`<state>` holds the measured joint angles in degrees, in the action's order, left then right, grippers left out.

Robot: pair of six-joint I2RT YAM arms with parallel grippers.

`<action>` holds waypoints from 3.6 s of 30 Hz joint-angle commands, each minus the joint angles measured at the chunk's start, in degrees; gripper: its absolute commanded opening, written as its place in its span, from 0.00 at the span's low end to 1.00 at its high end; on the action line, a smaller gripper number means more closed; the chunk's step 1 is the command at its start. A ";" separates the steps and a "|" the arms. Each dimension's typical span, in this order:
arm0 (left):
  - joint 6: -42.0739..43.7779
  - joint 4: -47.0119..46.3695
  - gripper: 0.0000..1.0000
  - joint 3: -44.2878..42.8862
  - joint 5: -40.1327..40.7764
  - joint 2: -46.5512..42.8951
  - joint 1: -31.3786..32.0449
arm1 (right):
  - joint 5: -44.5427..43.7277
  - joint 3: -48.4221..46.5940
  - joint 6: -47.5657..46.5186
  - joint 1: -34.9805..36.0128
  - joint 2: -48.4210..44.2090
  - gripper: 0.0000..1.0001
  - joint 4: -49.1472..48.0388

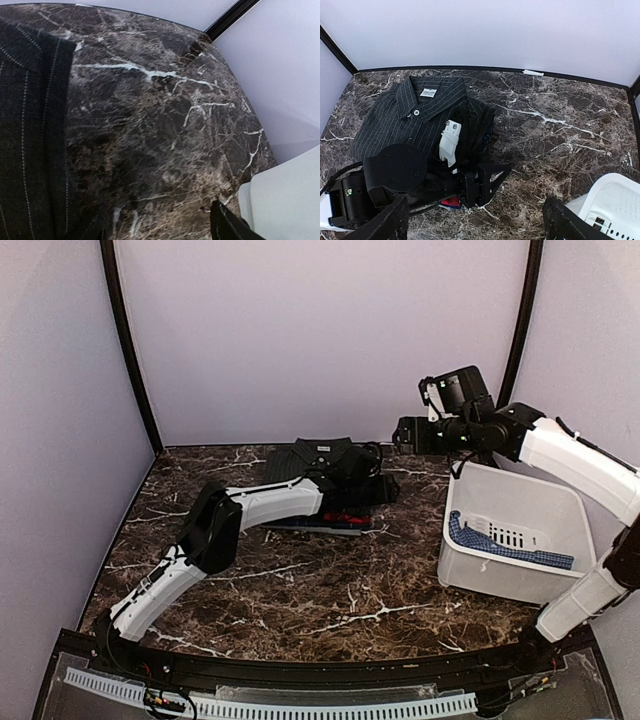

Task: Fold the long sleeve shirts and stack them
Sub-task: Move the square-folded shirt to the corner of the board, then reset both arms

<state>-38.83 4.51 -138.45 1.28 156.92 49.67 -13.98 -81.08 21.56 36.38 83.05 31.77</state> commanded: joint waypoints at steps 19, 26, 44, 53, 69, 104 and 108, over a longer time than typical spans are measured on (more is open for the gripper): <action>0.54 5.37 0.68 23.79 0.01 -15.93 -14.32 | 2.46 0.90 0.02 0.01 2.38 0.90 -2.08; 2.59 2.83 0.68 32.53 -2.68 -20.50 -20.66 | 2.37 1.05 -0.37 0.01 2.75 0.91 -1.98; 9.08 0.33 0.66 46.76 -9.67 -28.30 -32.67 | 2.67 1.25 -0.53 -0.01 3.88 0.92 -2.49; 12.15 0.40 0.66 47.07 -13.97 -30.97 -33.77 | 2.81 0.93 -0.49 -0.05 4.31 0.92 -2.72; 12.97 0.53 0.67 43.30 -19.22 -37.13 -30.58 | 2.79 1.51 -0.46 0.01 4.05 0.93 -4.53; 13.83 -14.79 0.99 82.54 -11.06 -82.06 -19.97 | 18.10 12.36 -2.49 2.66 -1.70 0.99 -30.07; 15.36 -14.36 0.99 86.33 -9.51 -86.59 -19.96 | 18.04 12.85 -1.94 2.66 -1.31 0.99 -31.51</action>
<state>-25.65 -8.03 -55.00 -10.48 75.11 29.47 3.01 -69.17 19.70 38.76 82.76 5.34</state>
